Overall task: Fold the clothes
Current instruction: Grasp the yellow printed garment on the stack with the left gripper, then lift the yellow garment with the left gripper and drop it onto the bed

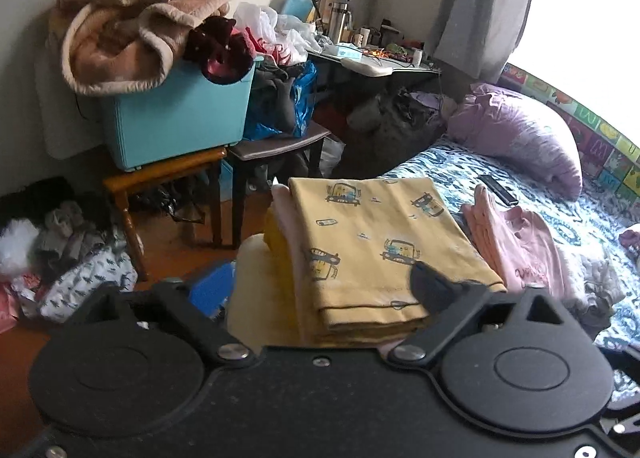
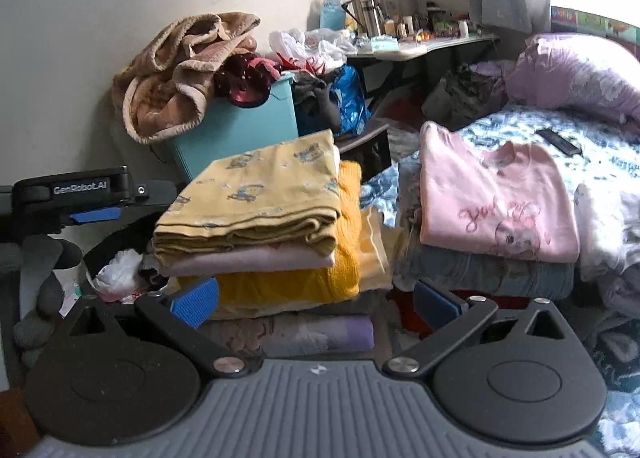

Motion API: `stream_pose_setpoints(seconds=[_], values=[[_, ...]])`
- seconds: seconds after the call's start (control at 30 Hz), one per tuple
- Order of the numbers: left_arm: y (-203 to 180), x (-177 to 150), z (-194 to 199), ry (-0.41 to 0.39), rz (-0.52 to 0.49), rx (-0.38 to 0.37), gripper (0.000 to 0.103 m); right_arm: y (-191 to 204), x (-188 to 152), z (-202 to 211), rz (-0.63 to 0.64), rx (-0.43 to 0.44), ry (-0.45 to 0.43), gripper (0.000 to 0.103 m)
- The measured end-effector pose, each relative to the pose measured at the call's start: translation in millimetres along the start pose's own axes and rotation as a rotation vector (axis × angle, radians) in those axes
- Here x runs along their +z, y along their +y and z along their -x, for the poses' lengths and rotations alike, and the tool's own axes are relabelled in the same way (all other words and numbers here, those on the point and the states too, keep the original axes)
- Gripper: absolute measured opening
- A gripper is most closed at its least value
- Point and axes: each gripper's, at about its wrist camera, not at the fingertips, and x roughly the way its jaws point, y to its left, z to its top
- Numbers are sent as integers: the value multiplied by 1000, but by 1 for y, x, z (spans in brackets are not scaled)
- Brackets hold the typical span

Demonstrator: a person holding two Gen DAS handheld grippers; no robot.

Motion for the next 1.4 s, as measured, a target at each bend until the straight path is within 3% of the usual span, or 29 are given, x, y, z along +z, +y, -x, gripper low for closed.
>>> stream_pose_setpoints(seconds=[0.13,0.2,0.23,0.33,0.4,0.43,0.73,0.97,1.23,1.4], values=[[1,0,-10,27,17,-23,60,-8,-5,-1,-33,6,18,103],[-1,0,-13,31,11,-17,49,-12,-7,-2,-49,8,25,103],[-1,-1,-14,29,4,-10,36,-13,-8,-2,-57,9,29,103],[-6,-4,-15,23,-25,-8,25,-19,-12,-3,-81,13,41,103],[-10,-4,-10,14,-42,-21,10,-21,-14,0,-83,7,47,103],[-12,-4,-7,6,-50,-28,7,-22,-15,1,-83,4,50,103],[-49,-2,44,-83,-139,-123,5,-31,-22,31,-127,43,75,103],[-94,6,99,-158,-173,-249,4,-43,-26,80,-145,61,83,103],[-166,-7,155,-192,-222,-409,4,-92,-36,177,-170,38,53,103],[-221,-35,171,-161,-234,-517,4,-140,-59,253,-227,-10,28,103]])
